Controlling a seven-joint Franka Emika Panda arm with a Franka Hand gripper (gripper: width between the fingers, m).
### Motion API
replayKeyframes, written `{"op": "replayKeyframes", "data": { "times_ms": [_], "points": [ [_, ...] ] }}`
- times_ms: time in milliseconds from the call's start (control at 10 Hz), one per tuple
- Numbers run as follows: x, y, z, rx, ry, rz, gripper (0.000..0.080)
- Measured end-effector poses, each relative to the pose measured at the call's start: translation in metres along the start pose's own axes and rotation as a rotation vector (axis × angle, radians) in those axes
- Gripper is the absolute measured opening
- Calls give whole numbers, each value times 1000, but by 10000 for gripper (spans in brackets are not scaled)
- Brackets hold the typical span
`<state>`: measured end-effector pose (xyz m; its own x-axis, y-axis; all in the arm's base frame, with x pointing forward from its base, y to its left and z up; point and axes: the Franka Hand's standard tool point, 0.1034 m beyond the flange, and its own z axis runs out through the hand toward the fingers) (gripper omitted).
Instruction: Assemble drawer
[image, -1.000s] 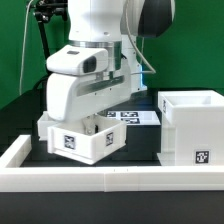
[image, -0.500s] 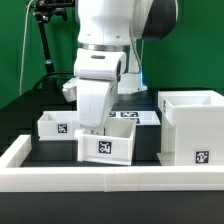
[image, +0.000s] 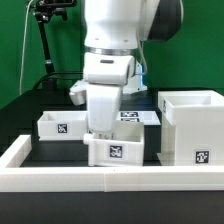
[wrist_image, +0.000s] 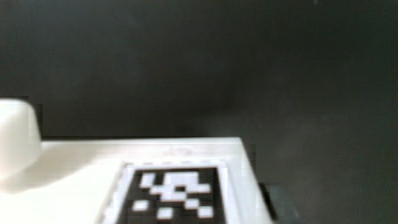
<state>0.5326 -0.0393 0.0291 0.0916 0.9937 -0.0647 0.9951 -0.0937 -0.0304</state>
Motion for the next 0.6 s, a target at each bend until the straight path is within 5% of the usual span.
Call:
{"op": "replayKeyframes", "data": {
  "times_ms": [600],
  "points": [
    [4, -1, 2, 4, -4, -67, 42]
  ]
}}
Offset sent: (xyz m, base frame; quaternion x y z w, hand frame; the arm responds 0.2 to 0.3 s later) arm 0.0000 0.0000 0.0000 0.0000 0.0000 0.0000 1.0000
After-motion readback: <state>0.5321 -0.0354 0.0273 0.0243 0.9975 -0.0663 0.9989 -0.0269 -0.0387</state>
